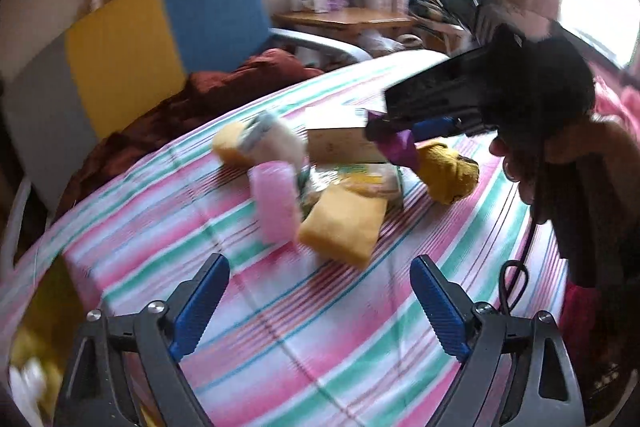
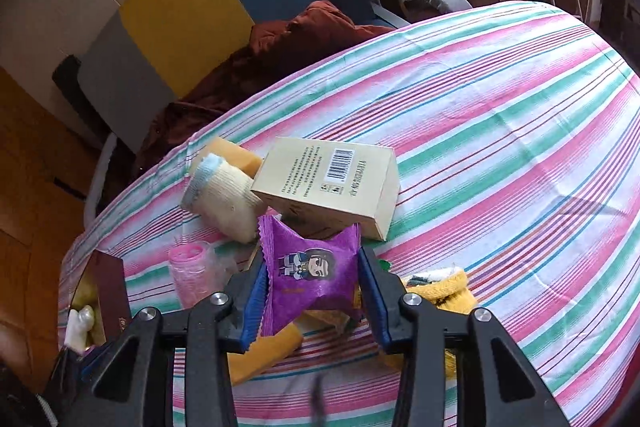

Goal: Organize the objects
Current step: 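Grasp the purple snack packet with the right tool while the left grasps the yellow sponge, then carry the sponge and purple packet into the gold tray and release both, then withdraw both tools from the tray and move back to the pile, then grasp the pink hair roller with the left tool while the right grasps the yellow knitted pouch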

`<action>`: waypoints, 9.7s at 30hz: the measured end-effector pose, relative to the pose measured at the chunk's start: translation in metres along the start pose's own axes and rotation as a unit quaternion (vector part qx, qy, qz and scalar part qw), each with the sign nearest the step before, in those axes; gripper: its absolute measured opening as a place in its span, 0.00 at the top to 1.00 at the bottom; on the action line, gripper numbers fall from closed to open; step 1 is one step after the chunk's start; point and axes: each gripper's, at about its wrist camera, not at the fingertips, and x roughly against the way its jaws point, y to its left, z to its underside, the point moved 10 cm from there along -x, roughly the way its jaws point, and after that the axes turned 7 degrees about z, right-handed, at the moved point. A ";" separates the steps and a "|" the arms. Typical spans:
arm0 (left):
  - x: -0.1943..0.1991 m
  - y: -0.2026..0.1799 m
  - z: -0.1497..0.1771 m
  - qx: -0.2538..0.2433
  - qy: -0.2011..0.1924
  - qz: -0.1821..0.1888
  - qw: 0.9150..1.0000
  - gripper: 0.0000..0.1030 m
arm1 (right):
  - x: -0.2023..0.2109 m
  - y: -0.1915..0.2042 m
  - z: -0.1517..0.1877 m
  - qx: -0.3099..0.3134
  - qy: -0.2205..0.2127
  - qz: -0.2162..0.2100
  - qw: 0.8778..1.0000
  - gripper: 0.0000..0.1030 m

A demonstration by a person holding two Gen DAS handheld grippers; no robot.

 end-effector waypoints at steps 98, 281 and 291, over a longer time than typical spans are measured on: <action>0.158 0.135 0.124 0.260 -0.066 -0.100 0.958 0.44 | 0.058 0.227 0.128 0.278 -0.021 -0.153 0.948 0.58; -0.080 0.039 0.011 0.348 0.062 0.050 0.934 0.27 | 0.012 -0.076 0.020 -0.135 -0.003 0.069 0.988 0.26; -0.039 0.017 0.056 0.214 0.071 0.026 0.974 0.27 | -0.010 -0.065 0.037 -0.085 0.051 0.098 0.990 0.26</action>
